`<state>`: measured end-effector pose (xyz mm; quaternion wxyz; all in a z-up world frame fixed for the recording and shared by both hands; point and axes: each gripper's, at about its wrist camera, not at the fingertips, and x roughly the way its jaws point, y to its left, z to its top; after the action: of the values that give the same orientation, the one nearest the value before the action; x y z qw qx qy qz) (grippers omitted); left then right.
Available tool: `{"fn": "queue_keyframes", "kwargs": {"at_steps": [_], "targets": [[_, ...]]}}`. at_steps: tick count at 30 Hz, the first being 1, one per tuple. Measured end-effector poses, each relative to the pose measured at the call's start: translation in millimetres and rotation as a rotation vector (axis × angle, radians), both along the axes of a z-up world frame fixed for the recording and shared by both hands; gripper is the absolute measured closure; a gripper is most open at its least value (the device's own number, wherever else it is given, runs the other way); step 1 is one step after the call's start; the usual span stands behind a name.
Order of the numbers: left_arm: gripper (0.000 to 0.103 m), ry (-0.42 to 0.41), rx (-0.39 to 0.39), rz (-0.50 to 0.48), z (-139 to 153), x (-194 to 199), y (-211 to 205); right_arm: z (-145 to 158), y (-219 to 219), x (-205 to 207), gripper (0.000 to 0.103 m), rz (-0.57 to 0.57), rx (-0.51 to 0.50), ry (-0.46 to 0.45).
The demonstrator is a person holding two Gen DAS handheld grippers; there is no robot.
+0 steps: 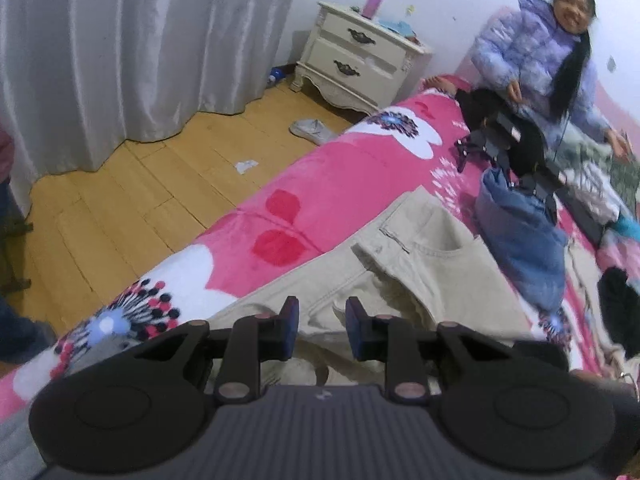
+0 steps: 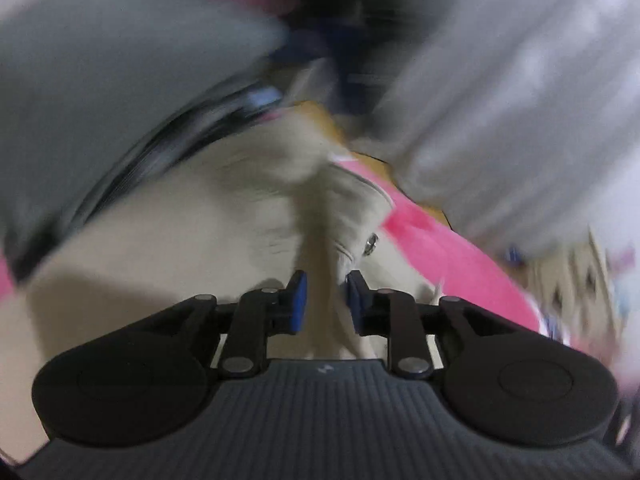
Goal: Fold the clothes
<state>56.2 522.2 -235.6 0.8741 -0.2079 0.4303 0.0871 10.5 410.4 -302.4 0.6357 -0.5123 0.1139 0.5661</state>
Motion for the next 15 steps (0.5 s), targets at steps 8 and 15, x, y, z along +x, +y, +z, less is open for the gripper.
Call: {"fn": "queue_keyframes", "kwargs": {"at_steps": [8, 15], "targets": [[0.078, 0.205, 0.034, -0.044, -44, 35, -4, 64, -23, 89, 0.051, -0.272, 0.125, 0.581], [0.078, 0.11, 0.041, -0.037, -28, 22, 0, 40, -20, 214, 0.054, -0.674, 0.276, 0.977]]}}
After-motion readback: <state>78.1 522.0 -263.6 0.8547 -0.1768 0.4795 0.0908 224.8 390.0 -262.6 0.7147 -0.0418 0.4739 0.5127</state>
